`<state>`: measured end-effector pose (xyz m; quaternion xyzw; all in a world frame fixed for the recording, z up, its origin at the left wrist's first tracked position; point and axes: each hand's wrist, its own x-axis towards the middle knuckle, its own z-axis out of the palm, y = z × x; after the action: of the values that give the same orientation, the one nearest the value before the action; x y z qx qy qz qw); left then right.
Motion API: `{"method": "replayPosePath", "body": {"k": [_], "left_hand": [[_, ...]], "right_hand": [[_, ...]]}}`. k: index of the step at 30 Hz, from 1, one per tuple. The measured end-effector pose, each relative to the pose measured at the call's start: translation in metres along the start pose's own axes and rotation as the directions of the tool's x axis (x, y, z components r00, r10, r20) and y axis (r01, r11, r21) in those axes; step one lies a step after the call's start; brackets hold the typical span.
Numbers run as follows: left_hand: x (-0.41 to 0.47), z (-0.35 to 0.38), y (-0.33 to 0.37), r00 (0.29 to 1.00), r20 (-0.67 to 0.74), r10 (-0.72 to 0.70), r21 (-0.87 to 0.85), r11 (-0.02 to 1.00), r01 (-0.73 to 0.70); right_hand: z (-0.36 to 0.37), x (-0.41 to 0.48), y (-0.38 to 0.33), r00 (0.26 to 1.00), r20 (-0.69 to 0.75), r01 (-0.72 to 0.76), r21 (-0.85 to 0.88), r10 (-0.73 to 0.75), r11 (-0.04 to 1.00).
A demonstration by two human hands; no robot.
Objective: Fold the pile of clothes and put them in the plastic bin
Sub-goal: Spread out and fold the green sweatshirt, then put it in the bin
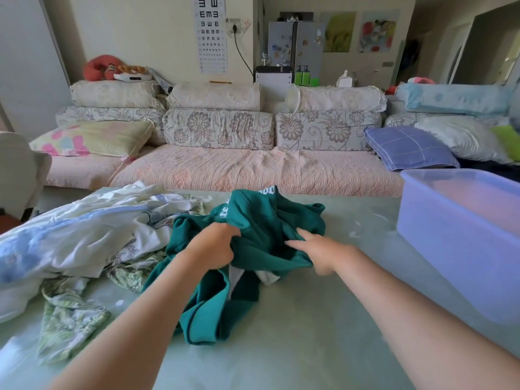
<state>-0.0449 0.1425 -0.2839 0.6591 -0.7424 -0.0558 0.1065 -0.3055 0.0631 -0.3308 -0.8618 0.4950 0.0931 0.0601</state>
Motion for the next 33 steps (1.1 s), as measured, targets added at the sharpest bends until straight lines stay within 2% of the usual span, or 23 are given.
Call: {"method": "replayPosePath", "body": {"k": [2,3,6,8,10,13,14,15,16,18,19,21,24,26,27,28,30,31,33], "left_hand": [[-0.004,-0.011,-0.006,0.998,-0.034,-0.052,-0.115,0.992,0.048],[-0.005,-0.015,-0.009,0.997,-0.038,-0.066,-0.138,0.989,0.061],[-0.009,-0.019,-0.010,0.998,0.025,-0.051,-0.081,0.995,0.052],[-0.012,-0.019,-0.003,0.998,0.060,-0.015,-0.009,1.000,0.015],[-0.013,-0.021,0.007,0.999,0.011,0.035,0.015,0.999,-0.035],[-0.014,-0.034,0.015,0.992,-0.120,0.043,-0.010,0.999,-0.044],[-0.014,-0.039,0.016,0.986,-0.161,0.038,-0.039,0.998,-0.044],[-0.016,-0.044,0.018,0.981,-0.191,0.034,-0.074,0.996,-0.049],[-0.017,-0.049,0.021,0.979,-0.201,0.034,-0.107,0.993,-0.057],[-0.025,-0.052,0.030,0.989,-0.140,0.049,-0.117,0.991,-0.066],[-0.031,-0.050,0.035,0.995,-0.072,0.062,-0.096,0.993,-0.069],[-0.042,-0.037,0.044,0.993,0.079,0.086,-0.017,0.996,-0.085],[-0.054,-0.019,0.059,0.979,0.175,0.104,0.107,0.986,-0.124],[-0.060,-0.012,0.074,0.975,0.155,0.159,-0.009,0.987,-0.160],[-0.062,-0.010,0.081,0.973,0.092,0.210,-0.078,0.976,-0.203],[-0.066,-0.008,0.089,0.960,0.004,0.279,-0.092,0.956,-0.278],[-0.072,-0.001,0.104,0.893,-0.149,0.424,-0.002,0.903,-0.429],[-0.076,0.005,0.109,0.885,-0.144,0.444,0.006,0.894,-0.448],[-0.083,0.018,0.117,0.919,0.002,0.395,-0.015,0.919,-0.395]], "right_hand": [[0.003,-0.005,-0.004,0.999,-0.036,0.022,-0.104,-0.026,0.994],[0.003,-0.005,-0.007,0.993,-0.109,0.039,-0.076,-0.048,0.996],[0.000,-0.002,-0.017,0.932,-0.355,0.136,0.167,-0.069,0.976],[-0.012,-0.006,-0.027,0.883,-0.464,0.250,0.348,-0.066,0.903],[-0.027,-0.017,-0.037,0.804,-0.595,0.359,0.476,-0.007,0.803],[-0.054,-0.045,-0.040,0.731,-0.662,0.398,0.612,0.167,0.684],[-0.061,-0.056,-0.037,0.701,-0.688,0.397,0.594,0.188,0.700],[-0.066,-0.067,-0.030,0.680,-0.712,0.354,0.529,0.176,0.771],[-0.068,-0.077,-0.023,0.688,-0.712,0.275,0.434,0.140,0.858],[-0.065,-0.095,-0.010,0.766,-0.636,0.050,0.210,0.098,0.977],[-0.060,-0.099,-0.003,0.807,-0.578,-0.061,0.124,0.122,0.990],[-0.045,-0.102,0.005,0.852,-0.471,-0.225,0.066,0.229,0.972],[-0.028,-0.107,0.010,0.830,-0.429,-0.363,0.069,0.356,0.929],[-0.024,-0.111,0.012,0.820,-0.494,-0.331,0.000,0.287,0.944],[-0.024,-0.113,0.012,0.838,-0.506,-0.259,-0.037,0.205,0.965],[-0.023,-0.115,0.011,0.865,-0.486,-0.166,-0.051,0.121,0.985],[-0.022,-0.122,0.007,0.910,-0.414,-0.010,-0.050,-0.012,0.999],[-0.021,-0.126,0.004,0.911,-0.407,0.043,-0.065,-0.066,0.997],[-0.016,-0.131,-0.004,0.891,-0.429,0.124,-0.091,-0.151,0.988]]}}
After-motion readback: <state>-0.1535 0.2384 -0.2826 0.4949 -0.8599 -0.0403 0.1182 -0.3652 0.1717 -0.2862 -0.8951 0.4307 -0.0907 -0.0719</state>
